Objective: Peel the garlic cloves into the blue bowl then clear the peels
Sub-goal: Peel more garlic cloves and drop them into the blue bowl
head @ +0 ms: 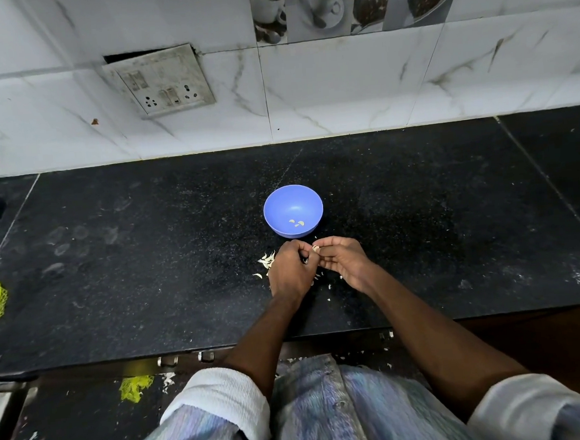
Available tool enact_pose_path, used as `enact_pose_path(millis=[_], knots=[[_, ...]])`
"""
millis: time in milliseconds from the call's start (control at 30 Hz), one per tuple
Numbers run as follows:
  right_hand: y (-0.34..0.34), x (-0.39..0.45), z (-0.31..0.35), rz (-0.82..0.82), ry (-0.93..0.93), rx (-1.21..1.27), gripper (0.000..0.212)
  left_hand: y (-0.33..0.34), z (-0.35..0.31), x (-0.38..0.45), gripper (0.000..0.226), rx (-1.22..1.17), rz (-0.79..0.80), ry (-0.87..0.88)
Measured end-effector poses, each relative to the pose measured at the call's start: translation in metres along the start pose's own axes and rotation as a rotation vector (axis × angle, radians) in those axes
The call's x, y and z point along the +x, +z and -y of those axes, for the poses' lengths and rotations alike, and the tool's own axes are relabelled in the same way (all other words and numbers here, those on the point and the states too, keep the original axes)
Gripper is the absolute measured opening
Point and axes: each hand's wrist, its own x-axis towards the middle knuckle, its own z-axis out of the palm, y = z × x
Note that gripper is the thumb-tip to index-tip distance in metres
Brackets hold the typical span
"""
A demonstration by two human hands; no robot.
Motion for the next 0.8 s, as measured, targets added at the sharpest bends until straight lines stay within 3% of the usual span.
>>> enact_pose_path(millis=[367,800], knots=[[-0.003,0.001,-0.001,0.066,-0.032,-0.069,0.021,0.002,0.001,0.003,0.009,-0.074,0.007,-0.023],[-0.006,0.009,-0.006,0.033,-0.052,-0.118,0.024,0.002,0.006,0.008,0.008,-0.225,-0.056,-0.095]])
